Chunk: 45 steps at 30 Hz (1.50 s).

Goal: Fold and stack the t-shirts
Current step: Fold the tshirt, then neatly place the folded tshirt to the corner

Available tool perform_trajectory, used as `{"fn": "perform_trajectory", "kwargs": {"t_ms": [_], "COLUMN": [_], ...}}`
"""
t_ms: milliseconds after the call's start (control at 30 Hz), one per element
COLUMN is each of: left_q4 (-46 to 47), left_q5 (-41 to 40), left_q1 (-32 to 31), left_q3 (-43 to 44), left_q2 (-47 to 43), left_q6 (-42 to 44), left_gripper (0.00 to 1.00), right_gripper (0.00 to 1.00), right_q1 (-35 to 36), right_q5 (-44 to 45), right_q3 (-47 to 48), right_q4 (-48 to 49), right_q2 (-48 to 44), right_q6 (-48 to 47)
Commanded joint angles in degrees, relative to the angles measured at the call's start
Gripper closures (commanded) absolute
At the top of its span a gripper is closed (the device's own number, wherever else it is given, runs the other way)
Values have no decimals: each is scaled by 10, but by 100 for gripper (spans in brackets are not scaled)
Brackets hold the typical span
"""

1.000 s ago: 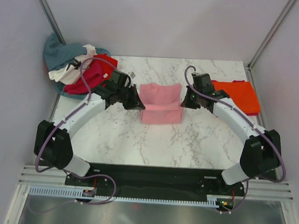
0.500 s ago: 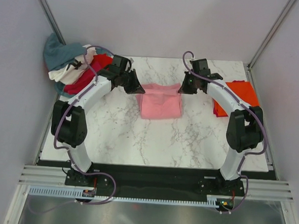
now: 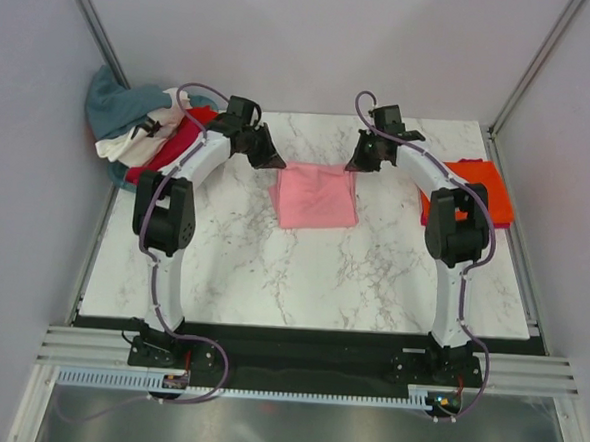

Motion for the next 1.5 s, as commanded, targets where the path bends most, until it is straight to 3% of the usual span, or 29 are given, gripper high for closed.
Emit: {"fn": "perform_trajectory", "kwargs": {"t_ms": [0, 67, 100, 133, 167, 233, 300, 333, 533, 833, 1067, 1167, 1333, 1400, 1467], "left_q4": [12, 18, 20, 26, 44, 48, 49, 49, 89, 99, 99, 98, 98, 98, 99], "left_q5": [-3, -6, -4, -2, -4, -1, 0, -3, -11, -15, -17, -23, -24, -27, -25], "left_q1": [12, 16, 20, 22, 24, 23, 23, 23, 24, 23, 23, 23, 24, 24, 23], "left_q3": [61, 93, 103, 117, 125, 153, 156, 149, 66, 52, 69, 72, 77, 80, 81], "left_q2": [43, 79, 89, 109, 118, 137, 139, 133, 80, 102, 126, 129, 144, 151, 155], "left_q6": [6, 6, 2, -1, -1, 12, 23, 37, 80, 88, 86, 88, 90, 87, 86], "left_gripper": [98, 98, 97, 82, 67, 41, 15, 9, 11, 16, 17, 17, 18, 18, 18], "right_gripper": [100, 96, 89, 56, 47, 30, 27, 27, 30, 30, 37, 49, 80, 86, 84], "right_q1": [-12, -16, -22, -23, -26, -31, -31, -32, -31, -31, -31, -32, -42, -45, -52], "right_q5": [-16, -35, -38, -36, -31, -30, -34, -36, -51, -50, -14, 8, -17, -28, -45], "right_q3": [58, 73, 84, 87, 88, 79, 52, 35, -91, -65, -34, -21, -22, -22, -27], "right_q4": [21, 37, 43, 57, 64, 95, 113, 125, 239, 236, 220, 204, 202, 201, 205], "right_q2": [37, 54, 69, 75, 80, 84, 73, 64, 12, 60, 98, 113, 125, 133, 133], "right_q6": [5, 9, 14, 21, 27, 33, 31, 25, -2, -10, 5, 20, 44, 49, 52]}}
